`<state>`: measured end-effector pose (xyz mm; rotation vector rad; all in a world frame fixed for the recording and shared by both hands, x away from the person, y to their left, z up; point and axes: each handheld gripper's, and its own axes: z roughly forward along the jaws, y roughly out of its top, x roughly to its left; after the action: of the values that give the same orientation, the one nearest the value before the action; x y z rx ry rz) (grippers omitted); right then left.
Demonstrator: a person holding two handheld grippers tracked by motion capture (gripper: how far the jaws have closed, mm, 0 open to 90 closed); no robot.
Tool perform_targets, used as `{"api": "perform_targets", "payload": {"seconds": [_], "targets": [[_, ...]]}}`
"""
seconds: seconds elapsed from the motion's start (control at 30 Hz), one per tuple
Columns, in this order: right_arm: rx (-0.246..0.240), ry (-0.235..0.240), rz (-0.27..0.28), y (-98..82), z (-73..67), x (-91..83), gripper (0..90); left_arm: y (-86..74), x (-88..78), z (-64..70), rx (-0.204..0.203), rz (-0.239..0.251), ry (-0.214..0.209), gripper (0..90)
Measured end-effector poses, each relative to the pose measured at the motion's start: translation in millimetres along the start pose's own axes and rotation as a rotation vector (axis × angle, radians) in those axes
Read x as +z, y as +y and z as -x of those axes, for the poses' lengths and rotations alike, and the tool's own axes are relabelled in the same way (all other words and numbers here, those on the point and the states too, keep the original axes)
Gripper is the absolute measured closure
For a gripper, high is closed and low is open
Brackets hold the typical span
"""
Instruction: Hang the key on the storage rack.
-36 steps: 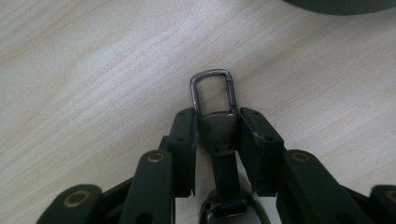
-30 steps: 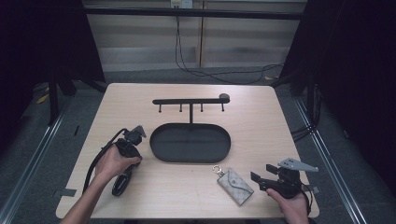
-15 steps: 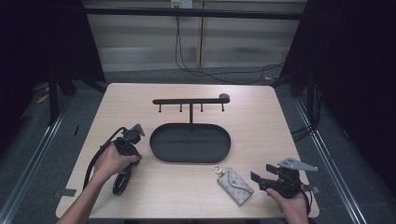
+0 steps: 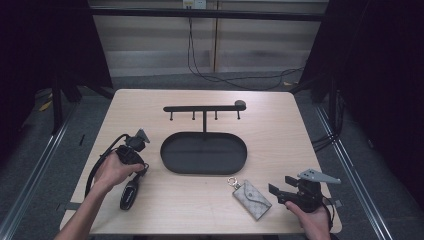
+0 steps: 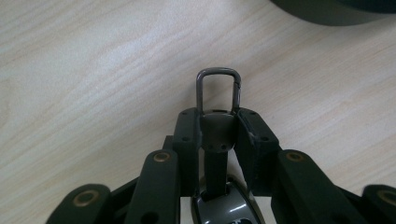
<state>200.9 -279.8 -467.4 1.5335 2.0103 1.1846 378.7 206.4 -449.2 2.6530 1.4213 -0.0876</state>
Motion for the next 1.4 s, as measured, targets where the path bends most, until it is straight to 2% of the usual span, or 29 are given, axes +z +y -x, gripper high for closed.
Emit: {"api": "perform_targets", "payload": {"seconds": [0.23, 0.27, 0.37, 0.47, 0.6, 0.67, 0.9, 1.07, 1.4], "targets": [[0.0, -0.004, -0.001, -0.1, 0.0, 0.0, 24.6, -0.9, -9.4, 1.4, 0.007, 0.027, -0.015, 70.7], [0.001, -0.006, 0.0, -0.1, 0.0, -0.1, 24.6, -1.7, -14.7, 1.1, 0.024, 0.049, -0.016, 70.7], [0.0, -0.006, -0.002, -0.1, 0.2, 0.1, 24.6, -2.1, -18.0, 0.7, 0.037, 0.047, -0.026, 70.7], [0.001, -0.005, 0.0, -0.2, 0.2, -0.2, 24.6, -3.1, -20.8, -2.2, 0.03, 0.055, -0.036, 70.7], [0.001, -0.004, 0.001, -0.3, 0.2, -0.3, 24.4, -5.7, -27.7, -7.3, -0.017, 0.084, -0.026, 70.7], [-0.001, -0.001, 0.002, -0.3, 0.0, -0.4, 24.2, -6.9, -32.0, -9.6, -0.018, 0.09, -0.033, 70.8], [-0.003, 0.003, 0.004, -0.4, -0.4, -0.1, 23.9, -9.3, -48.4, -9.0, 0.022, 0.1, -0.028, 70.8], [0.001, 0.004, 0.004, -0.5, 0.3, -0.5, 23.7, -10.5, -59.1, -5.5, 0.022, 0.14, -0.027, 70.7], [0.006, 0.0, 0.002, -0.4, 0.7, -0.1, 23.6, -14.7, -79.6, -2.3, 0.043, 0.174, -0.013, 70.7]]}}
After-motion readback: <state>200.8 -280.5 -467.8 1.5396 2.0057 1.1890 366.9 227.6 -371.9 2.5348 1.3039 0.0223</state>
